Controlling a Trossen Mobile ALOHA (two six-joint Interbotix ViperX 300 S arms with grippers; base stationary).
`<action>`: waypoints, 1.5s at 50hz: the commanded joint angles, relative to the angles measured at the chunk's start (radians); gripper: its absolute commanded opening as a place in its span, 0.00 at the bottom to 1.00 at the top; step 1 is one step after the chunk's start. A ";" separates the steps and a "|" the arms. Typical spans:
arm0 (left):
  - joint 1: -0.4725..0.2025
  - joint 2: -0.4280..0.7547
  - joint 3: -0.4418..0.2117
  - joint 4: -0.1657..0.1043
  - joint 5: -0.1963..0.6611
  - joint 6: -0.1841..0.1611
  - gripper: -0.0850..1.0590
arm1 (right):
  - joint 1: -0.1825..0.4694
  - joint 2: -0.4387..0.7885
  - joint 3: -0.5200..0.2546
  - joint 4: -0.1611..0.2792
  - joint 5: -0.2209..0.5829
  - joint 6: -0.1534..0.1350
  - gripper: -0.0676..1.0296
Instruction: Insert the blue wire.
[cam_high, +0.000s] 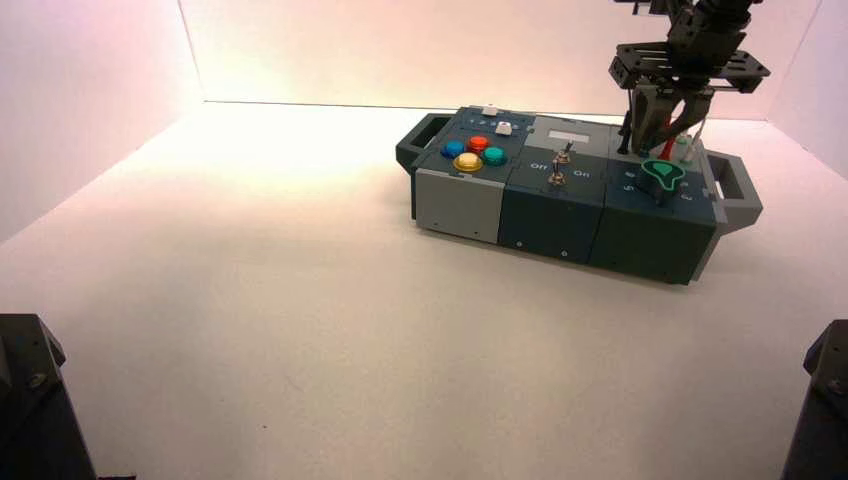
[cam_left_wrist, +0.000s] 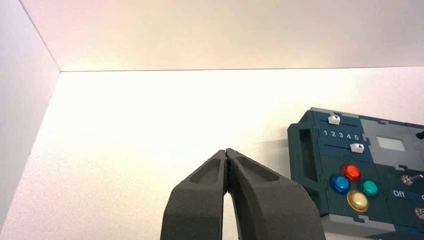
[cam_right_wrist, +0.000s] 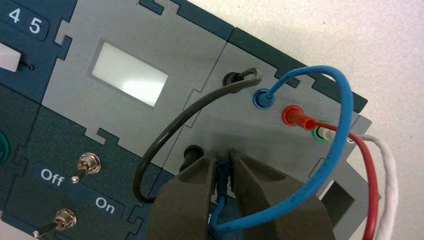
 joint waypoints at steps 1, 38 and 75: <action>0.002 -0.006 -0.037 0.003 -0.011 0.005 0.05 | -0.005 -0.021 0.000 -0.003 0.020 -0.003 0.21; 0.002 -0.006 -0.035 0.002 -0.009 0.005 0.05 | -0.005 -0.067 -0.012 -0.003 0.061 -0.002 0.21; 0.002 -0.006 -0.032 0.002 -0.008 0.005 0.05 | -0.005 -0.080 -0.020 -0.003 0.075 -0.003 0.06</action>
